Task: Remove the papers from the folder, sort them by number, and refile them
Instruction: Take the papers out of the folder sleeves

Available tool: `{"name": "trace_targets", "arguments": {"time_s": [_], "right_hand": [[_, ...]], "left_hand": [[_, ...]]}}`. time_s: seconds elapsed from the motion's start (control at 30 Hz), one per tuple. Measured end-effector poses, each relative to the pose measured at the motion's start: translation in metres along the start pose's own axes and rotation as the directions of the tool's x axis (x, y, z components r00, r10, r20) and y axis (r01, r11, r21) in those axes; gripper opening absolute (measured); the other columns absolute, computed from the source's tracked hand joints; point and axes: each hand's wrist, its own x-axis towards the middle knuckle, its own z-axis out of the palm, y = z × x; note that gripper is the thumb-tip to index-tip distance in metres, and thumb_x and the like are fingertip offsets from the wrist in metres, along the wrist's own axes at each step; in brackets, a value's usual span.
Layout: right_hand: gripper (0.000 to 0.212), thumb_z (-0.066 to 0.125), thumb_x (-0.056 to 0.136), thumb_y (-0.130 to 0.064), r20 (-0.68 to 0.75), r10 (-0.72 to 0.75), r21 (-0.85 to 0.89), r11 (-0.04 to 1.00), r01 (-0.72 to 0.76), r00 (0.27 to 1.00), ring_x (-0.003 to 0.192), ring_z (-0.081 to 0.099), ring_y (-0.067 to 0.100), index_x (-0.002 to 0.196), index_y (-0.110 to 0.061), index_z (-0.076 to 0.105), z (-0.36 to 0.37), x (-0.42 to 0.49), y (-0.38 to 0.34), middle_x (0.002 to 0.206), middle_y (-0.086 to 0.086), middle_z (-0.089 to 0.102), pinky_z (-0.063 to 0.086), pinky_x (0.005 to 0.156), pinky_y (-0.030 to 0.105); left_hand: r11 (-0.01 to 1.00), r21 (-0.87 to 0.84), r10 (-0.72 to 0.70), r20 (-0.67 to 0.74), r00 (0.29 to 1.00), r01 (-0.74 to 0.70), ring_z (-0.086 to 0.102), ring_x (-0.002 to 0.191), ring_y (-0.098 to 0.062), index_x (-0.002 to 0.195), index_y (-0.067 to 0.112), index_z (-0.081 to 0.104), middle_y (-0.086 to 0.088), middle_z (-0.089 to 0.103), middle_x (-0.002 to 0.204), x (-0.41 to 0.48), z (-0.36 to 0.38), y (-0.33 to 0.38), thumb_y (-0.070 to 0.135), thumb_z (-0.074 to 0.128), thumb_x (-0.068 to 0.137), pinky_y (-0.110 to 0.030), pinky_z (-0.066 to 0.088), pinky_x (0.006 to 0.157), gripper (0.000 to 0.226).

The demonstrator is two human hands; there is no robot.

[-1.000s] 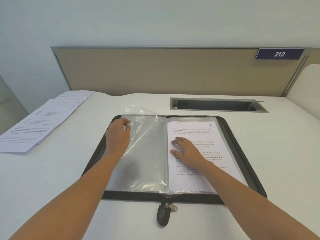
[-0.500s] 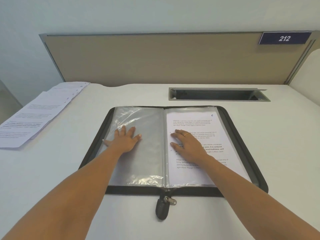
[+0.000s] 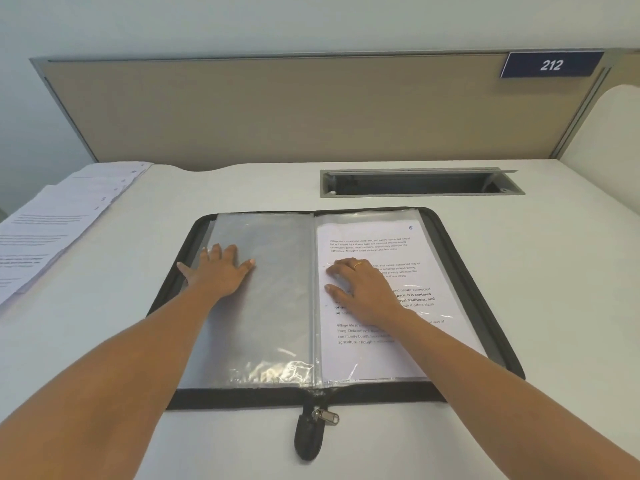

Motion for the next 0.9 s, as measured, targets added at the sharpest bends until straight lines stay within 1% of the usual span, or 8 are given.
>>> {"name": "trace_targets", "arguments": {"time_s": [0.07, 0.17, 0.27, 0.37, 0.57, 0.7, 0.8, 0.9], "right_hand": [[0.032, 0.049, 0.095, -0.037, -0.03, -0.001, 0.004, 1.0, 0.001, 1.0, 0.113, 0.046, 0.019, 0.12, -0.019, 0.057, -0.004, 0.006, 0.006, 0.125, -0.003, 0.054, 0.033, 0.091, 0.031], [0.028, 0.048, 0.095, -0.029, -0.041, 0.028, -0.013, 1.0, -0.029, 0.999, 0.11, 0.048, 0.022, 0.116, -0.014, 0.059, -0.013, 0.018, 0.02, 0.12, 0.001, 0.056, 0.036, 0.091, 0.034], [0.03, 0.046, 0.095, -0.026, -0.027, 0.103, -0.084, 0.991, -0.105, 0.994, 0.115, 0.047, 0.023, 0.12, -0.012, 0.056, -0.027, 0.033, 0.041, 0.126, 0.004, 0.054, 0.037, 0.095, 0.036], [0.039, 0.052, 0.092, -0.033, -0.002, 0.223, -0.104, 0.97, -0.222, 0.975, 0.125, 0.041, 0.023, 0.126, -0.013, 0.051, -0.043, 0.049, 0.067, 0.137, 0.004, 0.045, 0.035, 0.102, 0.037], [0.06, 0.054, 0.093, -0.034, 0.027, 0.426, -0.063, 0.904, -0.423, 0.905, 0.14, 0.026, 0.025, 0.143, -0.009, 0.033, -0.071, 0.072, 0.108, 0.153, 0.008, 0.026, 0.025, 0.113, 0.04], [0.057, 0.053, 0.094, -0.033, 0.055, 0.405, -0.061, 0.914, -0.402, 0.913, 0.131, 0.041, 0.027, 0.144, -0.014, 0.034, -0.075, 0.073, 0.116, 0.147, 0.009, 0.039, 0.026, 0.112, 0.042], [0.049, 0.057, 0.093, -0.026, -0.021, 0.341, -0.013, 0.94, -0.342, 0.94, 0.121, 0.05, 0.024, 0.138, -0.014, 0.044, -0.074, 0.073, 0.114, 0.133, 0.005, 0.056, 0.026, 0.112, 0.036], [0.043, 0.062, 0.089, -0.022, -0.096, 0.284, -0.049, 0.956, -0.29, 0.954, 0.111, 0.054, 0.022, 0.131, -0.017, 0.052, -0.075, 0.077, 0.112, 0.116, 0.0, 0.065, 0.026, 0.112, 0.039]], "left_hand": [[1.0, -0.014, 0.023, -0.035, 0.999, -0.024, -0.001, 0.146, -0.024, 0.15, 0.025, 0.011, -0.002, 0.001, 0.159, 0.004, 0.0, 0.013, 0.061, 0.02, 0.094, -0.064, 0.002, 0.111, 0.067], [0.989, -0.092, 0.106, -0.126, 0.986, -0.118, 0.006, 0.146, -0.02, 0.149, 0.021, 0.019, -0.004, 0.009, 0.158, 0.007, 0.001, 0.043, 0.055, 0.027, 0.097, -0.058, 0.007, 0.113, 0.063], [0.942, -0.177, 0.254, -0.184, 0.95, -0.286, 0.01, 0.145, -0.016, 0.146, 0.018, 0.026, -0.003, 0.015, 0.157, 0.005, 0.004, 0.083, 0.048, 0.035, 0.097, -0.051, 0.007, 0.114, 0.058], [0.894, -0.15, 0.399, -0.165, 0.902, -0.423, 0.006, 0.146, -0.015, 0.147, 0.015, 0.024, -0.003, 0.013, 0.158, 0.006, 0.009, 0.117, 0.044, 0.033, 0.099, -0.045, 0.004, 0.116, 0.056], [0.879, -0.11, 0.453, -0.113, 0.884, -0.465, 0.003, 0.146, -0.021, 0.149, 0.008, 0.016, -0.008, 0.01, 0.158, 0.023, 0.021, 0.146, 0.035, 0.026, 0.102, -0.039, 0.004, 0.117, 0.055], [0.872, -0.124, 0.453, -0.164, 0.876, -0.474, 0.004, 0.146, -0.018, 0.15, 0.011, 0.015, -0.006, 0.012, 0.158, 0.025, 0.028, 0.149, 0.036, 0.027, 0.102, -0.035, 0.001, 0.117, 0.055], [0.857, -0.179, 0.441, -0.231, 0.867, -0.484, 0.009, 0.145, -0.016, 0.149, 0.013, 0.022, -0.004, 0.018, 0.157, 0.025, 0.032, 0.147, 0.036, 0.03, 0.102, -0.032, 0.002, 0.117, 0.054], [0.848, -0.205, 0.428, -0.277, 0.86, -0.488, 0.014, 0.144, -0.017, 0.147, 0.013, 0.027, -0.006, 0.024, 0.155, 0.023, 0.034, 0.146, 0.034, 0.034, 0.101, -0.032, 0.006, 0.118, 0.051]]}}
